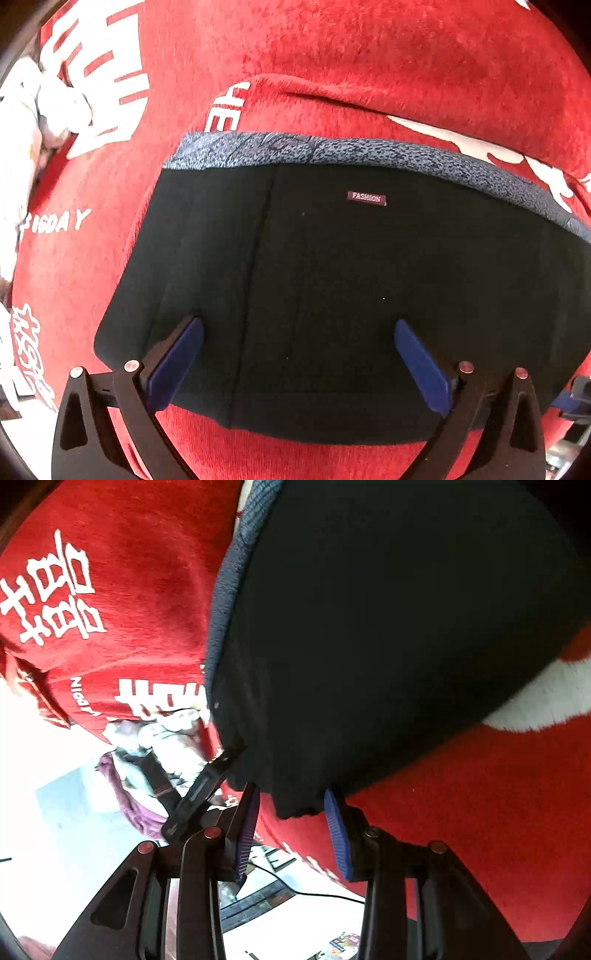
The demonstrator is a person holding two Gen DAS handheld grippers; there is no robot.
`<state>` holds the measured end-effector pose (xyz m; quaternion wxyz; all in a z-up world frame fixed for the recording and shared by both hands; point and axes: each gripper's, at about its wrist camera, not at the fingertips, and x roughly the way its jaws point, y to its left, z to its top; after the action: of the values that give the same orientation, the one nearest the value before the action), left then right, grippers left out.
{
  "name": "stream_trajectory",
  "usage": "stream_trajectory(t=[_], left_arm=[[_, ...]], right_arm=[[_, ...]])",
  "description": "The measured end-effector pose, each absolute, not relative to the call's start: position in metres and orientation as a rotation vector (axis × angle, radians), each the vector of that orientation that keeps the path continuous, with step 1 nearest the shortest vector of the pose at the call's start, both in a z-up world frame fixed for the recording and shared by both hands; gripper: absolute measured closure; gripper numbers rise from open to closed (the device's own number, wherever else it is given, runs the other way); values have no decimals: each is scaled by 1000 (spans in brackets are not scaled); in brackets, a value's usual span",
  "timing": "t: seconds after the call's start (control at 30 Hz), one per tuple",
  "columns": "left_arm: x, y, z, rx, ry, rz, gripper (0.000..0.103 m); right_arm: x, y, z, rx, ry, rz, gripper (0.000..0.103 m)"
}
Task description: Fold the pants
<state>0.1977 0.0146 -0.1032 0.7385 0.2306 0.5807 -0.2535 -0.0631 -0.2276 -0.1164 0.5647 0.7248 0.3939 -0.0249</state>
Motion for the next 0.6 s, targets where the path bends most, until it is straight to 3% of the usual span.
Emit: stream_trajectory(t=[0.03,0.1,0.13,0.27,0.43,0.53,0.6], left_arm=[[197,16,-103,503,1266,-556,0],[198,19,-102,487,1272,-563,0],[193,20,-99,485,1275,-568,0],[179,21,-103,496,1248,-589,0],[177,20,-96,503,1259,-578,0],[179,23,-87,510,1265,-563,0],[185,32,-75,473,1240,-553,0]], right_arm=[[-62,-229,-117,1698,933,-69,63],[-58,-233,-113,1678,954,-94,89],[-55,-235,-109,1651,971,-111,97],[-42,-233,-82,1443,1057,-127,98],[-59,-215,-105,1454,1192,-213,99],[-56,-210,-91,1399,1276,-165,94],[-43,-209,-66,1284,1310,-121,83]])
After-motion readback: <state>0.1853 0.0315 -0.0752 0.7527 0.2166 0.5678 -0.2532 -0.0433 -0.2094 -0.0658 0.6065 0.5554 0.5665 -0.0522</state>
